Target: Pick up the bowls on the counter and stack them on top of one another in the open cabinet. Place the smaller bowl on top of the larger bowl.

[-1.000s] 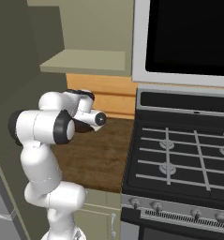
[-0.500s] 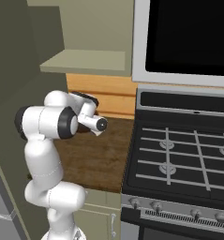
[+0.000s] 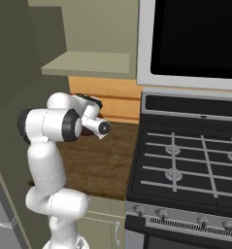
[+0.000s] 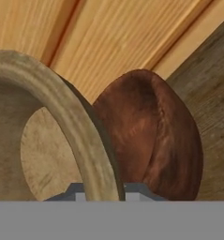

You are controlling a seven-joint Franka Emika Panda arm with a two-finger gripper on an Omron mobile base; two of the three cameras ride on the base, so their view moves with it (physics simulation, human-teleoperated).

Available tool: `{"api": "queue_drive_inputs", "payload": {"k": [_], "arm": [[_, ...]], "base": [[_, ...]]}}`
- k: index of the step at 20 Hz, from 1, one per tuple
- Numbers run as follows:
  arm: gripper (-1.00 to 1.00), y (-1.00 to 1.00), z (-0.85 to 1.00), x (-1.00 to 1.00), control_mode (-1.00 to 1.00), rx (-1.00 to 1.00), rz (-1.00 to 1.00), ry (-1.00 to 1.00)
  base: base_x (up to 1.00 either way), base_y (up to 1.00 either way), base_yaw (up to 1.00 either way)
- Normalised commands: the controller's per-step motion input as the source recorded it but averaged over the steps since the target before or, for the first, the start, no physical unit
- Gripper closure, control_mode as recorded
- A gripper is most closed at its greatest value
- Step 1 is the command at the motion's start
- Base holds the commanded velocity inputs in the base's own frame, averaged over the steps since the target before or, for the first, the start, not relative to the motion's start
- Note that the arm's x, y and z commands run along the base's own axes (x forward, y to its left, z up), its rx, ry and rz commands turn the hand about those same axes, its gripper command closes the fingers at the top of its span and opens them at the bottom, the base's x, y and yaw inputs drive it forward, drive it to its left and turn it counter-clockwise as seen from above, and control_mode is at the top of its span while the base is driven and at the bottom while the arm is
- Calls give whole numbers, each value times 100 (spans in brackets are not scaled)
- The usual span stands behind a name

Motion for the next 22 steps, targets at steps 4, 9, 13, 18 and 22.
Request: {"api": "queue_drive_inputs", "payload": {"k": [4, 9, 13, 18, 22], "arm": [[100, 1, 7, 14, -100, 0, -6, 0], [100, 0, 21, 1, -100, 0, -4, 0], [100, 0, 0, 40, -100, 0, 0, 0], [-100, 2, -24, 36, -100, 0, 0, 3], [-100, 1, -37, 15, -100, 0, 0, 5]], "base": [[0, 0, 0], [0, 0, 0], [0, 0, 0], [0, 0, 0], [0, 0, 0]]}}
